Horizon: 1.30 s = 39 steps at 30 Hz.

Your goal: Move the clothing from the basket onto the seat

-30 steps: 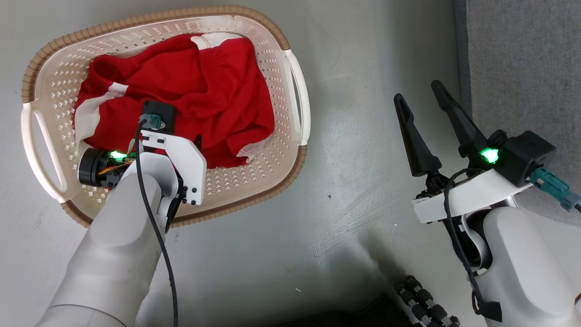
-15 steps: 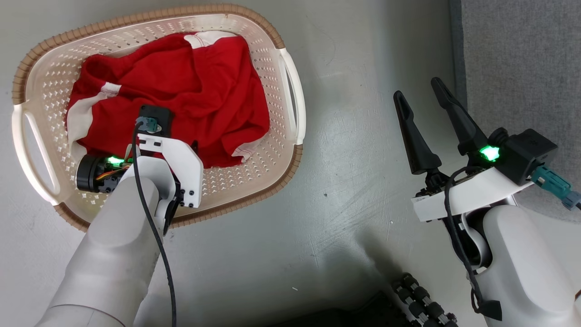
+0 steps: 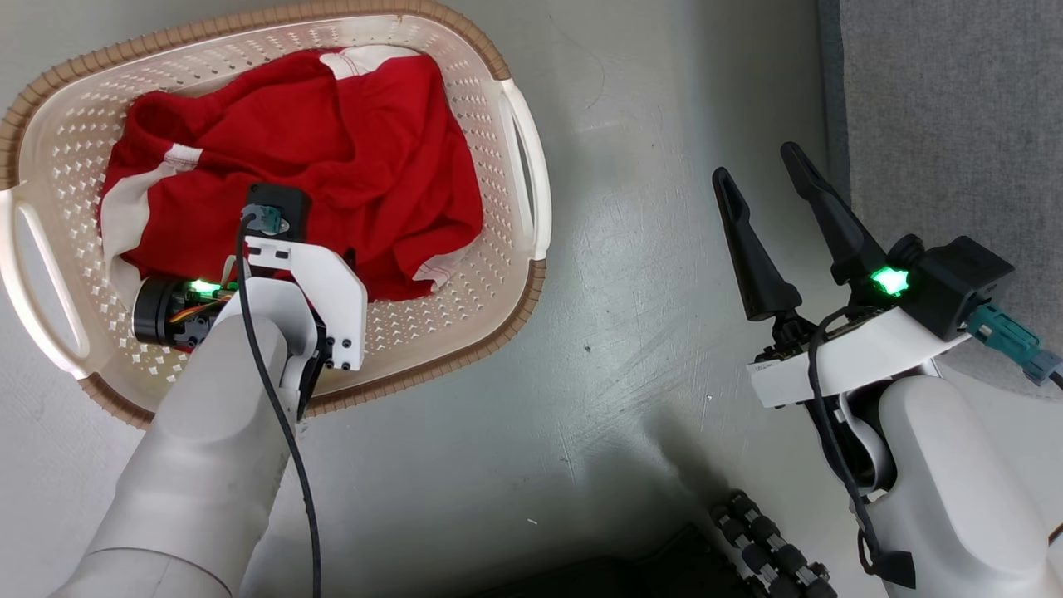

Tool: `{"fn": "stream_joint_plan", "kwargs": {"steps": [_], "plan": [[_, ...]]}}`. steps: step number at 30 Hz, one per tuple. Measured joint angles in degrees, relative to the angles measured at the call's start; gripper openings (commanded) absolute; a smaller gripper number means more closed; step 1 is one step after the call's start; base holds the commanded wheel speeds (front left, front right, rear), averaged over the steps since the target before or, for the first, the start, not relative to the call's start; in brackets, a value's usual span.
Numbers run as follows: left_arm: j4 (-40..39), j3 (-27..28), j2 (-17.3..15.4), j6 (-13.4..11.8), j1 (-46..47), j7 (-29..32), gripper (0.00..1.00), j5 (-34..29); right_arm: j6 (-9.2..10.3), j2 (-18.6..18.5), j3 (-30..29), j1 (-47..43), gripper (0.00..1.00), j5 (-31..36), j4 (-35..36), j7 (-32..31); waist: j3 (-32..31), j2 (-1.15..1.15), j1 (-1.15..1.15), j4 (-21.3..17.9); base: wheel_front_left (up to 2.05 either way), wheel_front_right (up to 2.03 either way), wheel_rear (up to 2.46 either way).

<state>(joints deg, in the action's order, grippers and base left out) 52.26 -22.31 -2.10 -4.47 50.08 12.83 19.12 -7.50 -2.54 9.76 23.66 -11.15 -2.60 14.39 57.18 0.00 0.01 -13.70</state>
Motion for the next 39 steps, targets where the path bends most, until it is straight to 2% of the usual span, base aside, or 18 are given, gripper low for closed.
{"fn": "stream_joint_plan", "kwargs": {"steps": [19,39], "plan": [[1.62,1.15,-0.10,-2.03,1.64,-2.93,1.00,0.01,0.00,0.01,0.02,-0.01,1.00,-0.15,0.56,0.25,1.35,0.00,0.00,-0.53,0.00,0.00,0.00],[2.47,2.34,-1.43,-3.46,5.02,-9.11,1.00,0.01,0.00,0.01,0.18,-0.09,1.00,-0.57,0.94,0.24,2.67,0.00,0.00,-1.29,0.00,0.00,0.00]]}}
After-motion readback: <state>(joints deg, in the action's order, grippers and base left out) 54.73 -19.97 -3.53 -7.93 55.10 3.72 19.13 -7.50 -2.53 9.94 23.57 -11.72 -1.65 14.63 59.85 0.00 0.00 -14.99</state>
